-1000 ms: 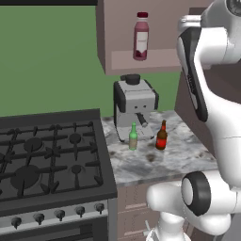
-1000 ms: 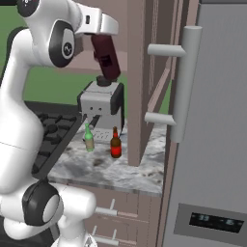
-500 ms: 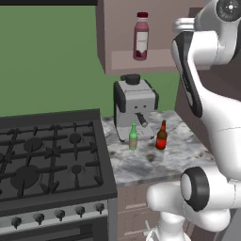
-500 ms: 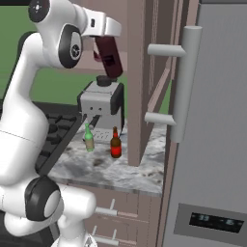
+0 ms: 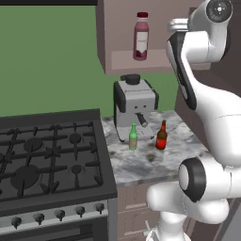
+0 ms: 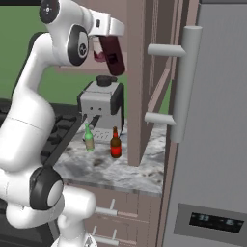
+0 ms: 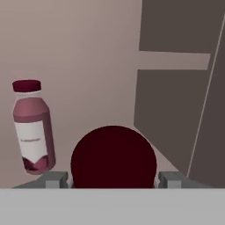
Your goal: Sort all alcoholic drinks to one cabinet, and non-alcoholic drinks to the other.
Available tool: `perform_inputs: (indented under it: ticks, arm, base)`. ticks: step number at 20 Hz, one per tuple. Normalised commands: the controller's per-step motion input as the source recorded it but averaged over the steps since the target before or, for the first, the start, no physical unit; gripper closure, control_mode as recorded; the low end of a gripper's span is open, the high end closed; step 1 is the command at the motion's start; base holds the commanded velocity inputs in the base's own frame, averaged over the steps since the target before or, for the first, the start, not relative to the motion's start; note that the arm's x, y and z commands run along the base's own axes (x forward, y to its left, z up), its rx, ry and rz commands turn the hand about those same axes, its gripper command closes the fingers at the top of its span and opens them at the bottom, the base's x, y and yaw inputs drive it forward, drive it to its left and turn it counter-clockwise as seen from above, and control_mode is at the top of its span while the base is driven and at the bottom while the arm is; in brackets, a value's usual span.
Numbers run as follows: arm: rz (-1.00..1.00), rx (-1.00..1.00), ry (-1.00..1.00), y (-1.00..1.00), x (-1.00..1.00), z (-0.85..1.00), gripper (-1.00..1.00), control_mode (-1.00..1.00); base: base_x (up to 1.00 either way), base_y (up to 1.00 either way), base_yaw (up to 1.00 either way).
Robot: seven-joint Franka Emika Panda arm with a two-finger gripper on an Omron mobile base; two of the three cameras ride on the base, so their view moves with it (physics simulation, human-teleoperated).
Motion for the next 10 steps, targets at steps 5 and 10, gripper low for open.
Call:
perform_inputs:
  ticks: [5, 10]
  arm:
    - [0.00, 0.00, 0.00, 0.00, 0.31, -0.01, 1.00, -1.00]
    - [0.00, 0.00, 0.00, -0.02, 0.32, -0.01, 1.00, -1.00]
  base:
    - [0.00, 0.00, 0.00]
    - [0.00, 0.00, 0.00]
